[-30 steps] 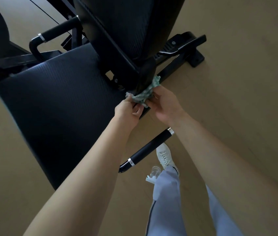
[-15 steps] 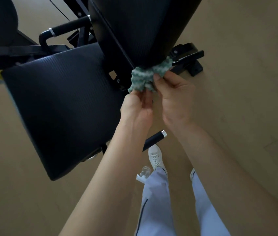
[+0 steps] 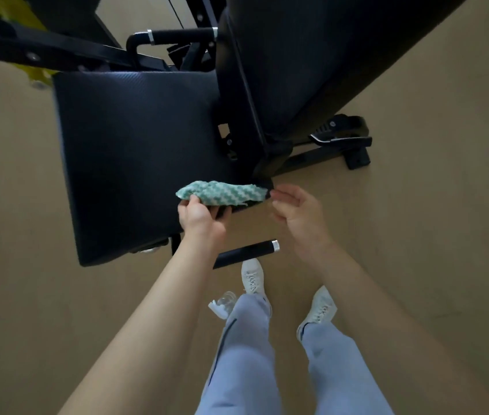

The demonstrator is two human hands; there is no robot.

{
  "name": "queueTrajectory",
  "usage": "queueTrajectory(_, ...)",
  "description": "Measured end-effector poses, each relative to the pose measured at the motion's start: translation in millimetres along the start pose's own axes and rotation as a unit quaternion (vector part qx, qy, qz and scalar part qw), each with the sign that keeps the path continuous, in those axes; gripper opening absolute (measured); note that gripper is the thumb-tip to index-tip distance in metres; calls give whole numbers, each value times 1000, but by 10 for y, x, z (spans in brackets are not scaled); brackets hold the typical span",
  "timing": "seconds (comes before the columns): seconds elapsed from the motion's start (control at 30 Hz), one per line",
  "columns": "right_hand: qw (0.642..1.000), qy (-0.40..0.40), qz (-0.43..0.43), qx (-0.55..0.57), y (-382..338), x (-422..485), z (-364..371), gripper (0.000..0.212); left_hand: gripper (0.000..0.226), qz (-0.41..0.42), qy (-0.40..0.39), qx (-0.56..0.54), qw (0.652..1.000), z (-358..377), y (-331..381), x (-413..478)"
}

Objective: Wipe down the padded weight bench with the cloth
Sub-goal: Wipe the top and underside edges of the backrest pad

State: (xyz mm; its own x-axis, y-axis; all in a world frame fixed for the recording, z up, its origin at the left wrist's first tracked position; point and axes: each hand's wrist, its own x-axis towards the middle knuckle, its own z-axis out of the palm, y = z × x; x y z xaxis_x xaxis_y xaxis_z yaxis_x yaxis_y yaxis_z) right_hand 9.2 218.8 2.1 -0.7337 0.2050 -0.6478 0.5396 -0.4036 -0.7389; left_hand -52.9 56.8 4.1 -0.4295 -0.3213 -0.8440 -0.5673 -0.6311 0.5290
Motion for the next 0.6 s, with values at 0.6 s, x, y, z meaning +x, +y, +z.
queueTrajectory(0.6,973,77,-116,-186,-57,698,311,53,43,-116,-115,159,974,845,-40,1160)
